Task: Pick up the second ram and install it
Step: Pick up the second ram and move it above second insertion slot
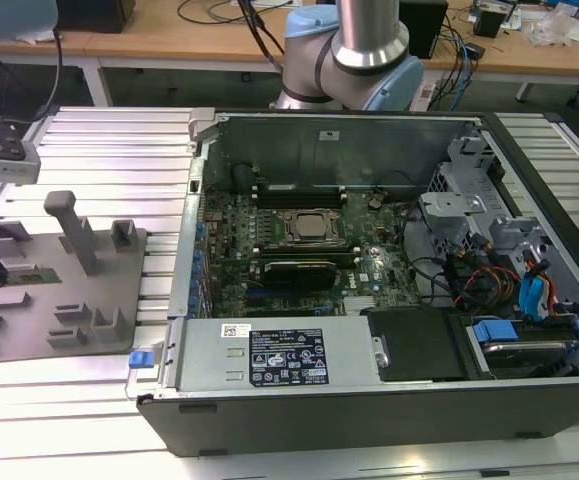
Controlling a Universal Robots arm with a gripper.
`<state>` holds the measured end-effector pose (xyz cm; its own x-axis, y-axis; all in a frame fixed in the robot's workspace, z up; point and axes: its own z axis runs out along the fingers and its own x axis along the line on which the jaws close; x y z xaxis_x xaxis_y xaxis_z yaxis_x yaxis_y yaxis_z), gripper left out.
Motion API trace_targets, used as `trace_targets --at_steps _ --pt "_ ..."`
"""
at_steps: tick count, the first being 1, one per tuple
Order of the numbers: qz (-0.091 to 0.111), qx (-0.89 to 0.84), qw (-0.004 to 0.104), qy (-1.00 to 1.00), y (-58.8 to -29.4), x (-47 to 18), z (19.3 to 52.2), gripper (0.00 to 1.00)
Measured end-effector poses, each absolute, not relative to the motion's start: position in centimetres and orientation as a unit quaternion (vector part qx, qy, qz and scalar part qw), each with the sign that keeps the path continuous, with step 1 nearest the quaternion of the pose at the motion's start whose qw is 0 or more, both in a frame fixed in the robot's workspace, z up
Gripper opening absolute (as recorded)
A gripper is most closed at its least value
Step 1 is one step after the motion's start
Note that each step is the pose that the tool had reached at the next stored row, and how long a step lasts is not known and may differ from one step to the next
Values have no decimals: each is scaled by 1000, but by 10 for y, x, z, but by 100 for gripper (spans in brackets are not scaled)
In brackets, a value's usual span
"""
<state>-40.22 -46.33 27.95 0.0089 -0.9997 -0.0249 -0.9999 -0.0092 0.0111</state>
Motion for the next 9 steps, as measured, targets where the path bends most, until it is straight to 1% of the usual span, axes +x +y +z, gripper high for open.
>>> trace_targets --at_steps 9 --pt "13 -710 5 704 -463 -402 294 14"
